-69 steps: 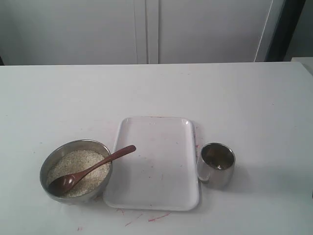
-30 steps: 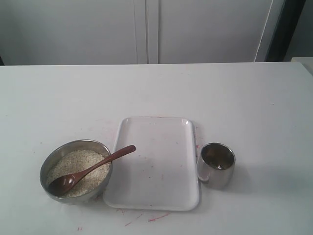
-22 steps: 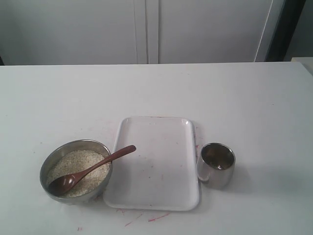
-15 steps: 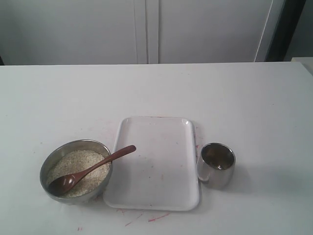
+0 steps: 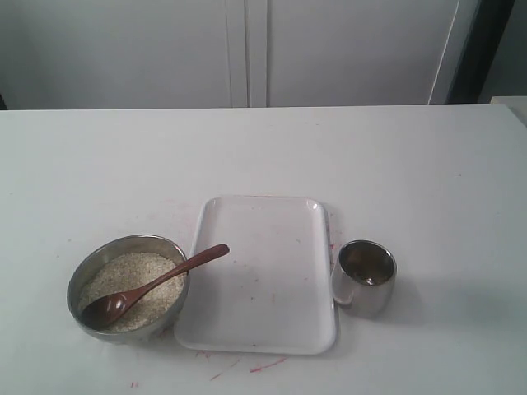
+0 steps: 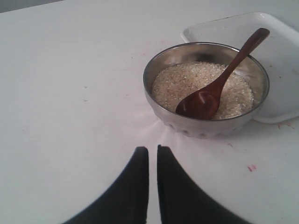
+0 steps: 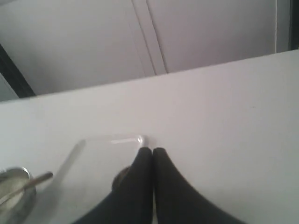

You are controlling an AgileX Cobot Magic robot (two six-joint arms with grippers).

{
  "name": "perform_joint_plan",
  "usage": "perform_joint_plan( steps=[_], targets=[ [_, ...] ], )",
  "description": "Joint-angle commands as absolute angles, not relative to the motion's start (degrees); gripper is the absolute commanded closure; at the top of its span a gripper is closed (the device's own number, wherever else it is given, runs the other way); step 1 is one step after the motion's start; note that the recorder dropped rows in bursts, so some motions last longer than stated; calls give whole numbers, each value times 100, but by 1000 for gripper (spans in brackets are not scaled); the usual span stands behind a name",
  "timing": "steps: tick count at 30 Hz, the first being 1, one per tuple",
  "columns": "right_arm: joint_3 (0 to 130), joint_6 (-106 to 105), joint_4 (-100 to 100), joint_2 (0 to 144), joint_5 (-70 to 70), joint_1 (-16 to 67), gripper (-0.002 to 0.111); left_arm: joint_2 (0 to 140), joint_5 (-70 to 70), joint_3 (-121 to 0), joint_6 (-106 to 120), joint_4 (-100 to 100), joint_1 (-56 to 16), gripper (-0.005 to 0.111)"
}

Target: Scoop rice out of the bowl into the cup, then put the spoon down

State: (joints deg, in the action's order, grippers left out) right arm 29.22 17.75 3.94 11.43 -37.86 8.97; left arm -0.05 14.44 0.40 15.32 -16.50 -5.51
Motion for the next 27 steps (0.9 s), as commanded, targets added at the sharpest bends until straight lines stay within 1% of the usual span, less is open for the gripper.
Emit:
perform_joint_plan(
  steps=[1,6,12,15,19,21,27],
  targets=[
    [4155,441,-96,2374,-5083,865,108,0,1458,0,1521,-1714,-591,92],
    [5399,-841,-1065,3683,-5830,865,108,0,1458,0,1521,-1714,-591,92],
    [6675,-1452,-2169,5246,-6509,870,108,0,1458,0,1521,-1714,-591,92],
    [7249,-1686,-2605,5975,-6805,1060,108,0,1458,0,1521,-1714,-591,92],
    [7872,-1675,-2417,6774,-6961,1717,108,0,1458,0,1521,-1714,-591,92],
    [8107,-1650,-2194,7142,-6972,2178,108,0,1458,0,1521,-1714,-591,92],
    [8708,-1147,-575,8278,-6996,3590,108,0,1458,0,1521,-1714,-591,92]
  ],
)
